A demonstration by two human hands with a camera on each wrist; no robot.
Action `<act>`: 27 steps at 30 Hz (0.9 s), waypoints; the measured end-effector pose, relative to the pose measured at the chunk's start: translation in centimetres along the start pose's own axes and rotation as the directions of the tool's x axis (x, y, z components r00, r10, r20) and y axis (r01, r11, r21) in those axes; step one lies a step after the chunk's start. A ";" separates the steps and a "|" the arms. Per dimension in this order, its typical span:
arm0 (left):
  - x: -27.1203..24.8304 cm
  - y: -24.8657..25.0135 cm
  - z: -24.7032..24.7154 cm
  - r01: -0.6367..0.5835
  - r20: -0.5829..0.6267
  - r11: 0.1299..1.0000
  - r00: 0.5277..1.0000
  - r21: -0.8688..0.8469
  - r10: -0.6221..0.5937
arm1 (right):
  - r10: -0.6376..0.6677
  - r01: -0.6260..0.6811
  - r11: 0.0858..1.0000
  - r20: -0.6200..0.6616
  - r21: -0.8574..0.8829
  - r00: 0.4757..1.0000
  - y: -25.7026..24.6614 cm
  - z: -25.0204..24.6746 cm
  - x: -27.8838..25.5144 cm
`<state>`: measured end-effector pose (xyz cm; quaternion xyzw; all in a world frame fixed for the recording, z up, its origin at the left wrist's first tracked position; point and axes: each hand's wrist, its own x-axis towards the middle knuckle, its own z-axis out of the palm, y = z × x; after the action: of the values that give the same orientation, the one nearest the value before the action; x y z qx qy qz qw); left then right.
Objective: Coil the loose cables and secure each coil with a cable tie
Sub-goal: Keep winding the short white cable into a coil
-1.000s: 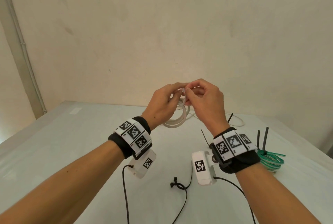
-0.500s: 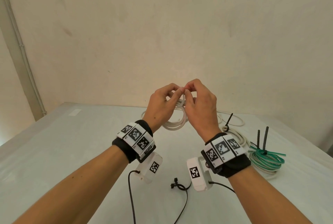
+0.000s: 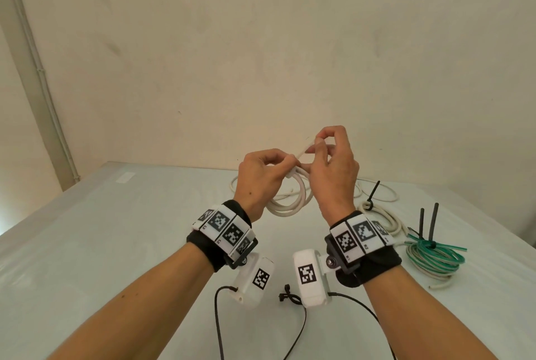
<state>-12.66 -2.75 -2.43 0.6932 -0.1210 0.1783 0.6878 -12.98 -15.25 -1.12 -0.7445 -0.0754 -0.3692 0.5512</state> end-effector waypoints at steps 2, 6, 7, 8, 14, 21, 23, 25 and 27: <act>0.4 -0.1 0.0 0.047 -0.044 0.999 0.998 -0.017 -0.048 | 0.100 -0.105 0.993 0.092 0.048 0.991 -0.2 -0.1 0.0; 1.2 -0.5 -0.2 0.154 -0.083 0.978 0.983 -0.143 -0.167 | 0.270 -0.346 0.929 0.400 0.130 0.876 -0.5 -0.4 0.2; 1.3 -0.6 -0.2 0.175 -0.085 0.971 0.978 -0.164 -0.190 | 0.272 -0.337 0.939 0.448 0.072 0.852 -0.4 -0.2 0.0; 1.4 -0.6 -0.1 0.191 -0.084 0.965 0.974 -0.183 -0.209 | 0.260 -0.301 0.954 0.467 0.012 0.845 -0.3 -0.1 -0.3; 1.0 -1.4 0.0 0.226 -0.036 0.962 0.972 -0.152 -0.234 | 0.267 -0.291 0.956 0.501 -0.031 0.824 1.1 0.0 -1.6; 0.7 -1.2 -0.2 0.197 0.088 0.957 0.979 -0.211 -0.183 | 0.187 -0.118 0.975 0.412 -0.187 0.892 1.2 -0.1 -1.4; 0.6 -0.9 -0.3 0.208 0.156 0.953 0.972 -0.219 -0.176 | 0.174 -0.103 0.977 0.416 -0.188 0.893 1.2 -0.4 -1.2; 0.6 -0.6 -0.7 0.215 0.212 0.964 0.961 -0.159 -0.179 | 0.167 -0.106 0.982 0.446 -0.160 0.879 1.3 -0.6 -1.1; 0.9 -0.4 -1.1 0.168 0.232 0.983 0.961 -0.070 -0.148 | 0.168 -0.116 0.984 0.476 -0.136 0.863 1.3 -0.9 -1.4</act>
<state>-11.76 -1.57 -2.47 0.6852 -0.1502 0.0374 0.7117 -13.69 -16.10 -2.87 -0.8441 -0.1372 -0.1323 0.5012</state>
